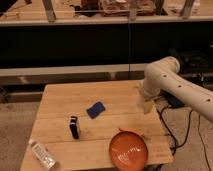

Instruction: Move the arm in a circular motion

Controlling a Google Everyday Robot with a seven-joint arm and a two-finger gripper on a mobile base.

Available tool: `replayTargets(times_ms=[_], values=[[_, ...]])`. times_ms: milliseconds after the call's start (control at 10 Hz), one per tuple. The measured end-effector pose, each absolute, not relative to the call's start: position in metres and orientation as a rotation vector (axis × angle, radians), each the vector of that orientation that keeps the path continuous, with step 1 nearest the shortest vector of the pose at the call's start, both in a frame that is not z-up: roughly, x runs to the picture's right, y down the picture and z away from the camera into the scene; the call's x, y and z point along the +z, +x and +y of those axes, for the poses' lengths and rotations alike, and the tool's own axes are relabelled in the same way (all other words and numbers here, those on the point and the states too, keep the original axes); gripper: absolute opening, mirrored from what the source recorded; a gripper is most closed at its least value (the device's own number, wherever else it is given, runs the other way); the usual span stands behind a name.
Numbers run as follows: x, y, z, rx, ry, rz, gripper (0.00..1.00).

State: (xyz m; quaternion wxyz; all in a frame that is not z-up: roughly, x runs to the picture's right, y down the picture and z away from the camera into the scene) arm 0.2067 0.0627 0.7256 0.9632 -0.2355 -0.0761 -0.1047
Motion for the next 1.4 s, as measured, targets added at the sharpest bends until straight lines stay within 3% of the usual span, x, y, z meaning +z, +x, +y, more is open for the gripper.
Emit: replayTargets(times_ms=[500,1000,1400], values=[[0.676,0.2,0.11,-0.212,-0.502,-0.138,0.8],[0.64,0.081,0.121,-0.318,-0.46,-0.217,0.8],[0.634,-0.013,0.093,-0.474,-0.397,-0.313,0.8]])
